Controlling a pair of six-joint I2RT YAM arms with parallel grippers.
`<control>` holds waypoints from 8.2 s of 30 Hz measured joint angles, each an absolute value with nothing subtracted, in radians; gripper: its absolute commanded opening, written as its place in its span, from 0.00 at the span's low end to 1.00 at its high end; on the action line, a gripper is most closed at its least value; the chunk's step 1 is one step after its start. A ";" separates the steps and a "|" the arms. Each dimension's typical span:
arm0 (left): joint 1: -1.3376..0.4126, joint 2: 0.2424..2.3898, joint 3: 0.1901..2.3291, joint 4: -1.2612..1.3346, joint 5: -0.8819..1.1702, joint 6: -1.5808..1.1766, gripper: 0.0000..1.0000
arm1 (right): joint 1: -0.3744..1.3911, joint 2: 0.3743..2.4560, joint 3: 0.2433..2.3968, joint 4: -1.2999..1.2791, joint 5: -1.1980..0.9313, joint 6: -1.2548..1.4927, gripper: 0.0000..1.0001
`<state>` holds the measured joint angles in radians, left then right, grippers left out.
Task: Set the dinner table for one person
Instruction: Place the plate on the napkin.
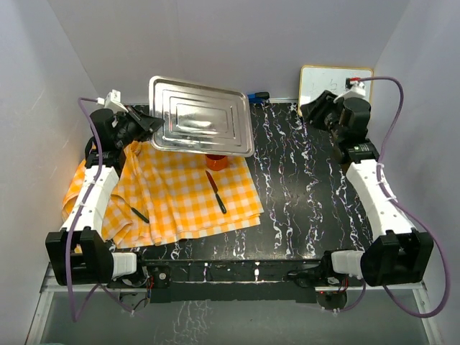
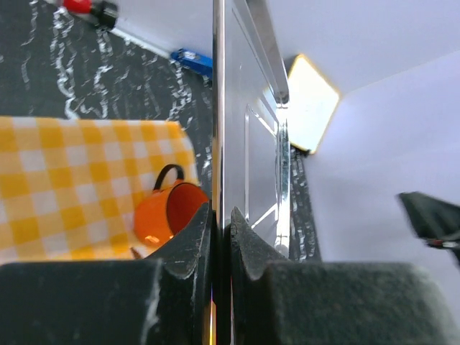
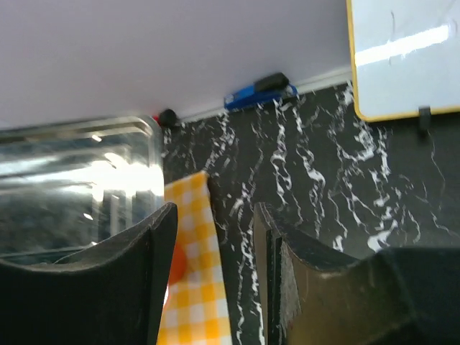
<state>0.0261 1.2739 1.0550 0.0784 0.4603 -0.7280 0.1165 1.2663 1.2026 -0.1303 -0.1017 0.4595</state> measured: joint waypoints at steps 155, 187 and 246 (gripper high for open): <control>0.282 1.125 1.086 -0.447 0.102 -0.392 0.00 | 0.641 1.969 1.826 -0.432 -0.250 0.709 0.00; 0.353 1.442 0.789 0.791 0.643 -1.107 0.00 | 0.627 1.858 1.797 -0.189 -0.048 0.515 0.13; 0.377 1.594 0.736 1.640 1.200 -1.834 0.00 | 0.299 1.975 1.161 1.433 -0.821 1.629 0.07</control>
